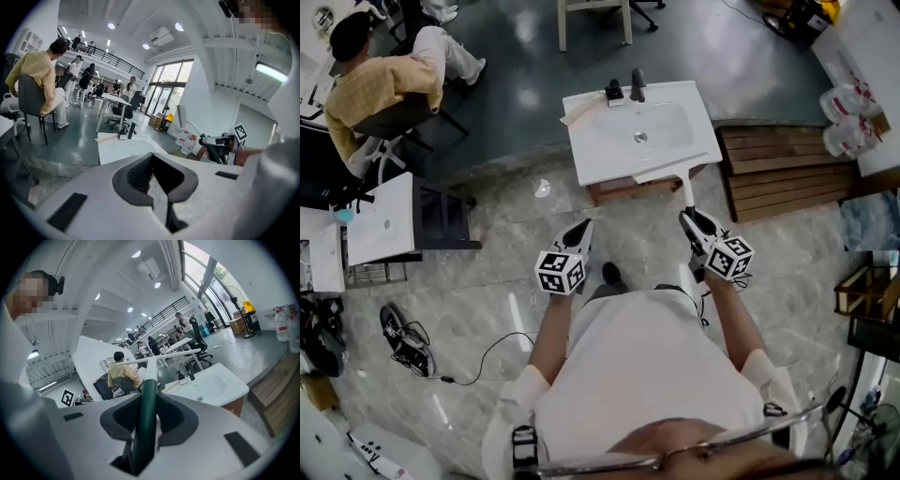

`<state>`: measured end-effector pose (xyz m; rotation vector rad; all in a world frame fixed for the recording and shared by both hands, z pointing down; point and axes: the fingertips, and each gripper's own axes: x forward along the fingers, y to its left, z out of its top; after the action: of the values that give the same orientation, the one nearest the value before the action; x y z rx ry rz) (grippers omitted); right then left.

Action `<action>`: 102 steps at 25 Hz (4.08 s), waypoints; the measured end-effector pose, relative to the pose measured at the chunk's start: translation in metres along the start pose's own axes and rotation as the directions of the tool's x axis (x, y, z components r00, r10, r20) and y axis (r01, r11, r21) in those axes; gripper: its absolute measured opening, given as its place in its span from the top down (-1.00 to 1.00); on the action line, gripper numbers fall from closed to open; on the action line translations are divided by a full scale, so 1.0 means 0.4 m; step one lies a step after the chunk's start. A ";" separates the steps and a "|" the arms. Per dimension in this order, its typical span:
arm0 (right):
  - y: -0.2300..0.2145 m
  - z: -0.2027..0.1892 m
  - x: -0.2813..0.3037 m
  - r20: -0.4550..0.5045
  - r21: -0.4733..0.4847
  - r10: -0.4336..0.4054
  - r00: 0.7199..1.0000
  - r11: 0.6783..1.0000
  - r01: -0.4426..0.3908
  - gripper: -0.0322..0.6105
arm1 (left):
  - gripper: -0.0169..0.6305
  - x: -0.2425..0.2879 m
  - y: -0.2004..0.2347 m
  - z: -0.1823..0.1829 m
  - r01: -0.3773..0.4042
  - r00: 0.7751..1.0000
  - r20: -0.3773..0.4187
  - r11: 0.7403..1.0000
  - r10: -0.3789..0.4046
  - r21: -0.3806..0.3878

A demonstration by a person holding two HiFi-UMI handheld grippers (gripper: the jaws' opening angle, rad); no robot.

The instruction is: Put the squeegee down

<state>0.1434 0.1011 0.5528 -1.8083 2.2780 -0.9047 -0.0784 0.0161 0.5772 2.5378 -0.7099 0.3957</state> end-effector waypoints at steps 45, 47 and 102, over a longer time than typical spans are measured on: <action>-0.209 0.180 0.511 -0.260 -0.137 0.199 0.945 0.961 -0.240 0.59 | 0.93 0.265 0.228 0.158 -0.210 0.978 -0.017 0.970 0.210 -0.125; -0.224 0.178 0.547 -0.289 -0.142 0.219 0.932 0.953 -0.267 0.59 | 0.93 0.274 0.237 0.161 -0.240 0.971 -0.022 0.961 0.239 -0.139; -0.341 -0.422 0.996 -0.750 -0.319 0.074 0.657 0.830 -0.458 0.58 | 0.93 0.303 0.415 0.007 -0.369 0.929 -0.164 0.864 0.332 -0.342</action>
<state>0.0726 -0.2145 0.8710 -1.2471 3.4385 -1.2125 -0.0692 -0.1603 0.6823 2.0204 -1.1022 0.4572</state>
